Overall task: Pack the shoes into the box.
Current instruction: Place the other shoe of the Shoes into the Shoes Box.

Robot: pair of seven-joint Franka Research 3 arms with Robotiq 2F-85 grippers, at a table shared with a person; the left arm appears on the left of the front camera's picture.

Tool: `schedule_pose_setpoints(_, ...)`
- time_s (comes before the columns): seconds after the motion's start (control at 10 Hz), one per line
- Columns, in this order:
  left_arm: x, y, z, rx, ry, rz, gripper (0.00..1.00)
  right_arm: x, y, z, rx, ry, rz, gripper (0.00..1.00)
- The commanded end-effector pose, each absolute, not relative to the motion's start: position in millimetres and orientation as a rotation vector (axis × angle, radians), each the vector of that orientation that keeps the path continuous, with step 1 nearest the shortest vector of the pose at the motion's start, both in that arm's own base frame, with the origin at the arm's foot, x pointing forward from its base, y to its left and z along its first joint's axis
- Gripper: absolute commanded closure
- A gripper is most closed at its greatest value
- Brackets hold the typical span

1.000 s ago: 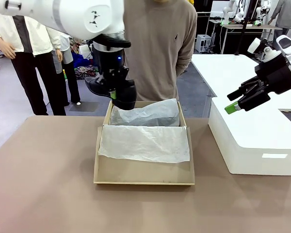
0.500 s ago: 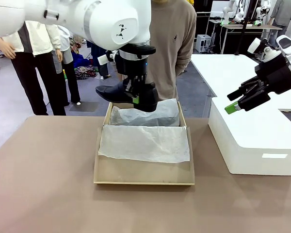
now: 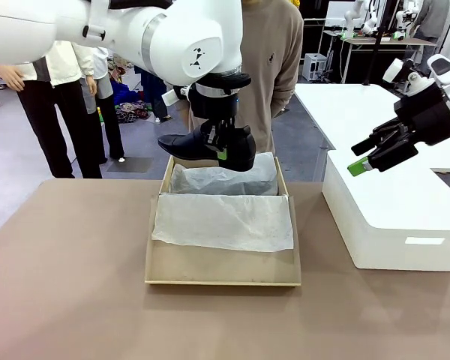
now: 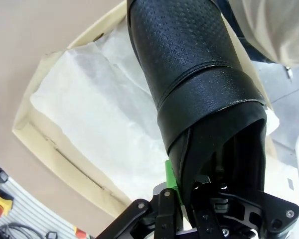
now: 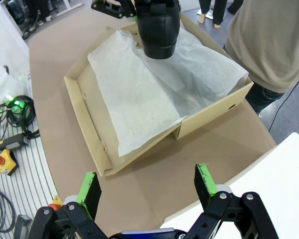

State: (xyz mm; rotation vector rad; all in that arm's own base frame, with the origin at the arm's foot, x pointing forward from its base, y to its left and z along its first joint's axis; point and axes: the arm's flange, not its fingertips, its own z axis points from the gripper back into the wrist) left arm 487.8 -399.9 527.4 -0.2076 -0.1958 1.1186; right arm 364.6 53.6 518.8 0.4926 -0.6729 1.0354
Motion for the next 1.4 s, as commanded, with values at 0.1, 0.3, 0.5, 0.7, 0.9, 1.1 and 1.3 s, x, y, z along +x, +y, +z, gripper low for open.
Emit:
schedule_pose_setpoints(0.1,486,-395,533,-0.201,-0.195,1.118,1.0,367,55,517,0.519,-0.709,1.052,0.0)
schedule_pose_setpoints(0.3,488,-399,527,-0.207,-0.196,1.116,1.0,367,55,517,0.519,-0.709,1.052,0.0)
schedule_pose_setpoints(0.5,491,-417,518,-0.221,-0.221,1.213,1.0,367,55,517,0.519,-0.709,1.052,0.0)
schedule_pose_setpoints(0.7,494,-433,510,-0.212,-0.225,1.237,1.0,367,55,517,0.519,-0.709,1.052,0.0)
schedule_pose_setpoints(0.9,497,-444,503,-0.218,-0.218,1.279,1.0,367,55,517,0.519,-0.709,1.052,0.0)
schedule_pose_setpoints(1.1,501,-453,498,-0.207,-0.242,1.36,1.0,367,55,517,0.519,-0.709,1.052,0.0)
schedule_pose_setpoints(1.3,506,-457,491,-0.19,-0.222,1.439,1.0,367,55,517,0.519,-0.709,1.052,0.0)
